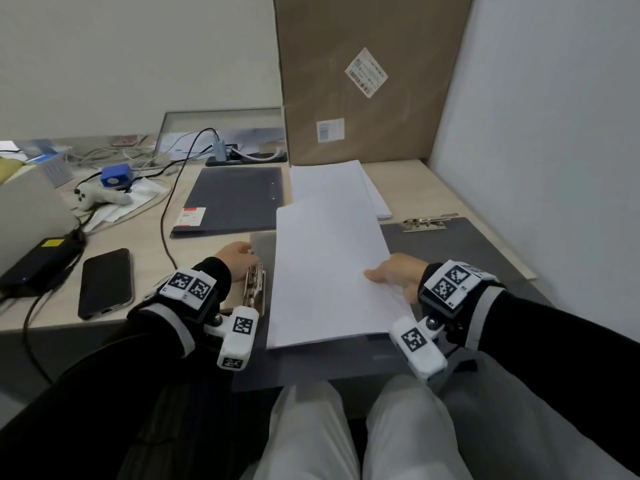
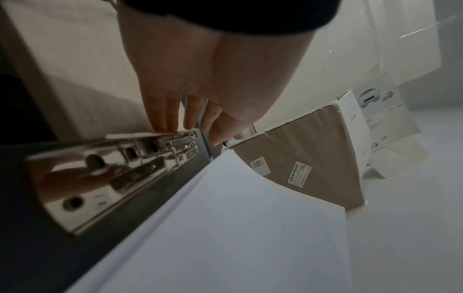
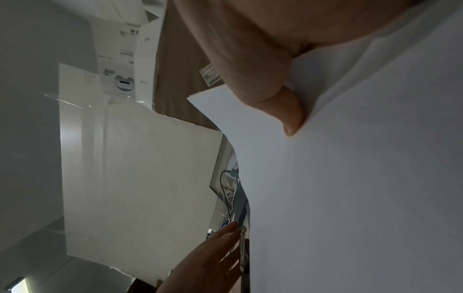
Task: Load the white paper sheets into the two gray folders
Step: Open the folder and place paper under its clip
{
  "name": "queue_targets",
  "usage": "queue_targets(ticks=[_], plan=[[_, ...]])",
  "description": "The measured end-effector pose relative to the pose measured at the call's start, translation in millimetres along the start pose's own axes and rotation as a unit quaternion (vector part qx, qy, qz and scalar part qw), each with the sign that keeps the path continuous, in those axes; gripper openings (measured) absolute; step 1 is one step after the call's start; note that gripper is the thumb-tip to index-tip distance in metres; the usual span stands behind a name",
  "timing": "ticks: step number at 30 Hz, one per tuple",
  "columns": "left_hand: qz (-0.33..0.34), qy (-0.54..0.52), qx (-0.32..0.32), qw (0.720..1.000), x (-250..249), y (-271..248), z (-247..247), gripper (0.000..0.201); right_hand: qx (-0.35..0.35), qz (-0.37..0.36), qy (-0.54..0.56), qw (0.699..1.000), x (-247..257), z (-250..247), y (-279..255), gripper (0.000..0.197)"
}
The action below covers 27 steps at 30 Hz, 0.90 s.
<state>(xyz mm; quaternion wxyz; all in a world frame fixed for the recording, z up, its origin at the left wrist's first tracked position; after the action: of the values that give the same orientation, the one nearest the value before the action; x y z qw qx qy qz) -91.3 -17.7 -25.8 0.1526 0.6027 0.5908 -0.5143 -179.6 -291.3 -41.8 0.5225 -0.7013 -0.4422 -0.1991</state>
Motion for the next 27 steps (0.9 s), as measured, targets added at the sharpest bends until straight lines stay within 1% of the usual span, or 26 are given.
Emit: queue_targets(ticks=[1,3,5,6,8,9,10,12,14,15,19,21,24,27], plan=[[-0.001,-0.02,-0.001,1.0,2,-1,2,0.05,0.007,0.003,-0.006,1.0,-3,5,-1,0.043],[-0.001,-0.046,0.0,0.999,8,-2,6,0.042,0.018,0.008,-0.015,1.0,-6,14,-3,0.045],[0.001,-0.054,-0.001,0.999,12,-4,8,0.028,0.028,0.01,-0.019,0.999,-7,20,-6,0.046],[0.0,-0.055,0.0,0.998,14,-5,7,0.028,0.03,0.009,-0.022,0.999,-8,22,-5,0.046],[-0.013,-0.053,0.005,0.999,18,-10,5,0.047,0.033,0.008,-0.026,0.999,-8,25,-7,0.046],[-0.016,-0.054,0.015,0.998,19,-10,5,0.053,0.036,0.006,-0.026,0.999,-8,27,-8,0.047],[-0.013,-0.054,0.028,0.998,18,-11,6,0.055,0.04,0.005,-0.024,0.999,-8,28,-8,0.047],[-0.012,-0.034,0.037,0.999,16,-14,8,0.053,0.047,0.006,-0.024,0.999,-7,32,-10,0.048],[-0.005,-0.006,0.03,1.0,14,-16,7,0.051,0.048,0.005,-0.038,0.998,-6,35,-11,0.047],[0.001,-0.003,0.039,0.999,13,-16,9,0.051,0.047,0.005,-0.047,0.998,-5,36,-12,0.048],[0.005,0.029,0.064,0.998,10,-17,12,0.056,0.048,0.002,-0.067,0.997,-3,36,-14,0.048],[0.002,0.078,0.056,0.995,8,-17,11,0.06,0.047,0.003,-0.068,0.997,-5,37,-14,0.049],[-0.003,0.121,0.057,0.991,7,-18,14,0.056,0.044,0.008,-0.073,0.996,-7,39,-15,0.05],[-0.006,0.174,0.053,0.983,5,-19,15,0.054,0.037,0.019,-0.107,0.993,-5,39,-17,0.05]])
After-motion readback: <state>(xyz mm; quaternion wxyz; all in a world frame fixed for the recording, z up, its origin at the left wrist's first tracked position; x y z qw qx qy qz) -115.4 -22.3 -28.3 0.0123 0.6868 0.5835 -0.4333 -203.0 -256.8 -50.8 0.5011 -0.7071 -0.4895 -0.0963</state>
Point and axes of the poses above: each hand's wrist, its own y-axis towards the middle knuckle, its own z-axis out of the palm, x = y × z, the point moved 6 cm from there along y, towards the middle knuckle, and after that the axes turned 13 degrees about x, right-handed, at the moved point
